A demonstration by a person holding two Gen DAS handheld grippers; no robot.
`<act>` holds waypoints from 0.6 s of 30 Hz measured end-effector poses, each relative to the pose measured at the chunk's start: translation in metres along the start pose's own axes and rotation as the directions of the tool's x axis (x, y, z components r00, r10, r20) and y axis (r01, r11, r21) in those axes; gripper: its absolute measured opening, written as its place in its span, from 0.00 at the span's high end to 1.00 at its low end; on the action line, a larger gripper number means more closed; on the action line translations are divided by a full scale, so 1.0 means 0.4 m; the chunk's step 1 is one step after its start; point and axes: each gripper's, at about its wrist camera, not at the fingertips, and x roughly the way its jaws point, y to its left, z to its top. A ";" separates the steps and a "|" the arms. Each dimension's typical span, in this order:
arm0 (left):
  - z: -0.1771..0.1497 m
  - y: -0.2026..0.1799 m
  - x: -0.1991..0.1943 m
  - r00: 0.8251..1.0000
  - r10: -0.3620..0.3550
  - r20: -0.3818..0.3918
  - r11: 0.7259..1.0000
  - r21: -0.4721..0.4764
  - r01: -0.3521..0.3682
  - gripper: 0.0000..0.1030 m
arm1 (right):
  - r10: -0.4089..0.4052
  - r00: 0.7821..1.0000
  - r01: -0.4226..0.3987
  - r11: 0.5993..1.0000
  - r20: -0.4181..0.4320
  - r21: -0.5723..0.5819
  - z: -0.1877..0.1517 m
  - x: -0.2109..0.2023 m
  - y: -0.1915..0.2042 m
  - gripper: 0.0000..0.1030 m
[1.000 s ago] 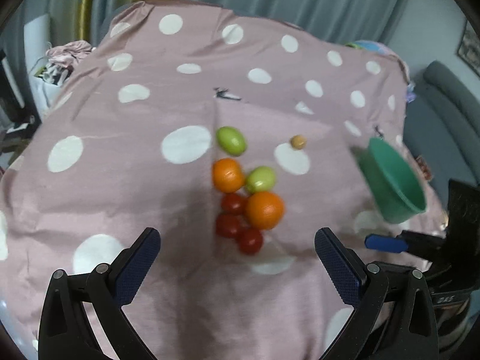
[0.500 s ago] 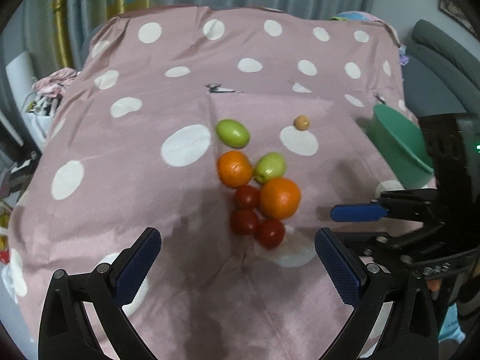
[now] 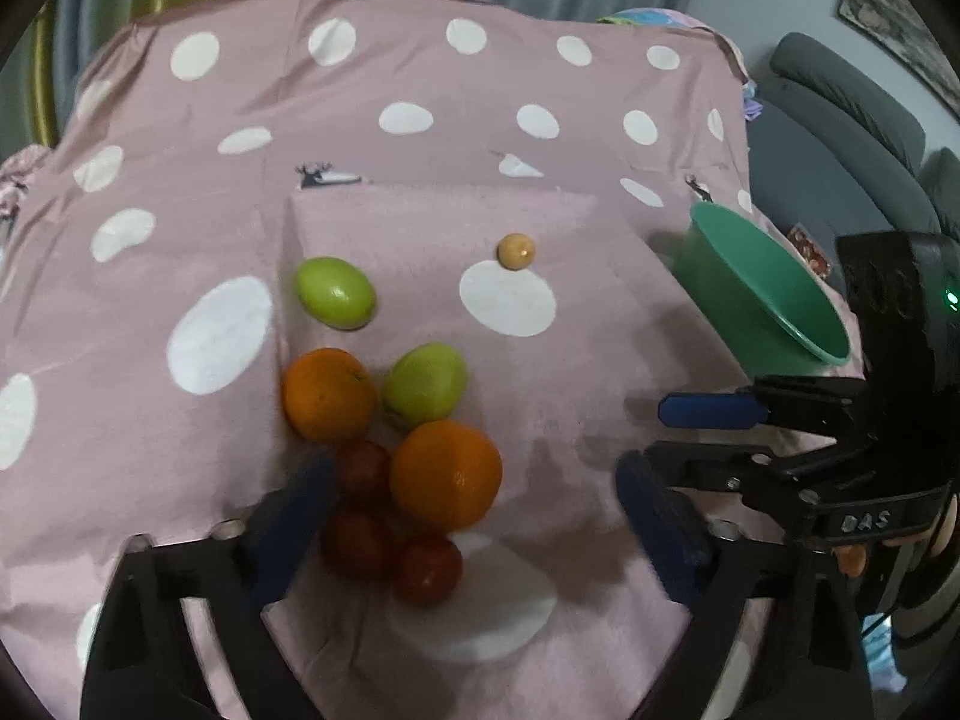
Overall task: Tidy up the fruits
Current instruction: 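Grasp a large orange with the left tool while the right tool moves toward a green jujube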
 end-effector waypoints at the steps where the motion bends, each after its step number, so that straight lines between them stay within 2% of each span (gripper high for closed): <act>1: 0.001 0.004 0.008 1.000 -0.002 -0.010 1.000 -0.008 0.002 0.22 | 0.003 1.000 -0.003 1.000 0.002 0.003 -0.002 -0.001 -0.002 0.50; 6: 0.007 0.004 0.030 1.000 0.004 -0.023 1.000 -0.007 -0.004 0.26 | 0.020 1.000 -0.019 1.000 -0.001 0.004 -0.004 0.007 -0.001 0.50; 10: 0.009 -0.001 0.034 1.000 0.014 -0.028 1.000 0.011 -0.014 0.44 | 0.025 1.000 -0.025 1.000 -0.006 0.008 0.001 0.018 -0.001 0.50; 13: 0.007 -0.010 0.042 0.998 0.045 -0.032 0.998 0.040 -0.044 0.45 | 0.024 1.000 -0.024 1.000 -0.007 0.008 0.000 0.019 -0.001 0.50; 18: -0.002 -0.014 0.051 0.997 0.058 -0.053 0.996 0.076 -0.053 0.45 | 0.016 1.000 -0.016 1.000 -0.008 0.012 -0.002 0.017 -0.002 0.50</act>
